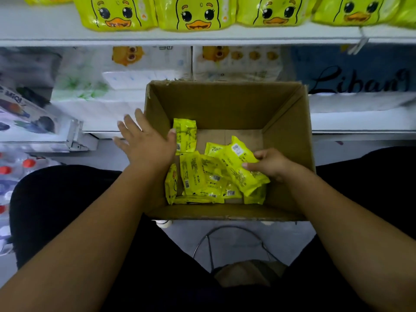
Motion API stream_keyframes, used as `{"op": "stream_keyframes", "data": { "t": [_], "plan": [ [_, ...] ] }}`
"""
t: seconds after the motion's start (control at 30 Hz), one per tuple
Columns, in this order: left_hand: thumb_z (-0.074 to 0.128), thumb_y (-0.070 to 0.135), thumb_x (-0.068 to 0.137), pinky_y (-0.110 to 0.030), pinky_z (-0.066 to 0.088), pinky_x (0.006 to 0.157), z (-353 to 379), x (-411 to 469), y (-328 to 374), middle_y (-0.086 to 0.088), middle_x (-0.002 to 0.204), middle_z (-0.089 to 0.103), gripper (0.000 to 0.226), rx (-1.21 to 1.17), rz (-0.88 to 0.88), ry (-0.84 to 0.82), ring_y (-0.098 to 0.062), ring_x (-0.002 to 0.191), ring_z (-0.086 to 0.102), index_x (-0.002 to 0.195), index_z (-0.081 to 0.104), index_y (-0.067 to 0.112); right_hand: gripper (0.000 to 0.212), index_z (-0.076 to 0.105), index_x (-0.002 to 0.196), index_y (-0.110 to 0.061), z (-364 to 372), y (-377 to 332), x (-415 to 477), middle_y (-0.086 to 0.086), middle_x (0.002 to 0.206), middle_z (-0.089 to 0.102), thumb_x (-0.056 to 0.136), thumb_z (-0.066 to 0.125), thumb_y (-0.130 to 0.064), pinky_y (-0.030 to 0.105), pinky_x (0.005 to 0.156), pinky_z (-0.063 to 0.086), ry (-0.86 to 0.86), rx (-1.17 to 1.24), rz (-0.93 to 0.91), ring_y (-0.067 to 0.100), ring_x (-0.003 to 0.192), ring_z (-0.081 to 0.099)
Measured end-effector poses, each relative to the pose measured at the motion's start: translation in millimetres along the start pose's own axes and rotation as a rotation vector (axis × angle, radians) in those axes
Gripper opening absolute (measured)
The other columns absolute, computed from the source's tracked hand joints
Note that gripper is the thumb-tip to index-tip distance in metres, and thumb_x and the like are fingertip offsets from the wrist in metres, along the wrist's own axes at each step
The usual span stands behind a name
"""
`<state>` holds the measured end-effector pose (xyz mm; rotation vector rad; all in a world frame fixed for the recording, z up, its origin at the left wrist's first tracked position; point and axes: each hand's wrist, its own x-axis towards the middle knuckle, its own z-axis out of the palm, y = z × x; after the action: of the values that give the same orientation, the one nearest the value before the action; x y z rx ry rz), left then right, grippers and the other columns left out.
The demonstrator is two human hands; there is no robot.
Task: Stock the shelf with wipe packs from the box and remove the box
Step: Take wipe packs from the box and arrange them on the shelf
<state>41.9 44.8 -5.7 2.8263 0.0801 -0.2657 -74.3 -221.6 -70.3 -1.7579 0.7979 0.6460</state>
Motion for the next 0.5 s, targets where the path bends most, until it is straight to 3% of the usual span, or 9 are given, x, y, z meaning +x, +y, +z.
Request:
{"op": "stream_keyframes", "data": {
  "t": [0.03,0.1,0.2,0.3,0.4,0.5],
  "plan": [
    [0.053,0.057,0.097,-0.06,0.007,0.122,-4,-8,3,-0.023,0.166,0.005,0.09,-0.053,0.002,-0.015,-0.041,0.155,0.002,0.158,0.013,0.004,0.035,0.068,0.119,-0.001,-2,-12,-12,0.015,0.114,0.072,0.087,0.077,-0.012,0.027,0.074,0.06,-0.018,0.106,-0.037,0.018,0.084,0.07],
    [0.053,0.057,0.097,-0.05,0.009,0.123,-16,-30,12,-0.019,0.167,0.004,0.08,-0.272,0.034,-0.064,-0.035,0.155,0.005,0.155,0.027,0.008,0.026,0.071,0.113,-0.007,-5,-35,-39,0.014,0.111,0.075,0.088,0.074,-0.012,0.023,0.065,0.06,-0.042,0.28,-0.109,0.013,0.078,0.072],
    [0.054,0.059,0.097,-0.034,0.03,0.113,-36,-73,27,0.001,0.159,0.033,0.055,-0.708,0.027,-0.262,-0.019,0.145,0.034,0.146,0.044,0.037,0.021,0.073,0.107,-0.014,-10,-57,-78,0.01,0.108,0.076,0.086,0.073,-0.017,0.028,0.073,0.061,-0.104,0.491,-0.2,0.017,0.09,0.075],
    [0.061,0.073,0.082,-0.044,0.038,0.115,-48,-115,38,0.019,0.143,0.054,0.055,-1.173,-0.057,-0.459,-0.015,0.134,0.052,0.134,0.053,0.055,0.034,0.072,0.112,-0.013,-15,-68,-116,0.008,0.112,0.076,0.079,0.073,-0.024,0.035,0.087,0.059,-0.187,0.575,-0.27,0.021,0.103,0.073],
    [0.062,0.061,0.09,-0.056,0.042,0.11,-47,-145,44,0.007,0.14,0.063,0.06,-1.514,-0.064,-0.609,-0.024,0.128,0.061,0.143,0.051,0.036,0.041,0.069,0.119,-0.009,-10,-70,-147,0.012,0.115,0.074,0.08,0.071,-0.023,0.039,0.09,0.059,-0.234,0.622,-0.327,0.026,0.106,0.072],
    [0.07,0.051,0.091,-0.06,0.047,0.105,-49,-162,52,-0.007,0.137,0.065,0.069,-1.595,-0.081,-0.561,-0.031,0.124,0.064,0.148,0.047,0.019,0.042,0.067,0.122,-0.007,6,-64,-172,0.013,0.117,0.074,0.082,0.07,-0.019,0.039,0.089,0.06,-0.266,0.689,-0.368,0.026,0.106,0.072]
  ]
}}
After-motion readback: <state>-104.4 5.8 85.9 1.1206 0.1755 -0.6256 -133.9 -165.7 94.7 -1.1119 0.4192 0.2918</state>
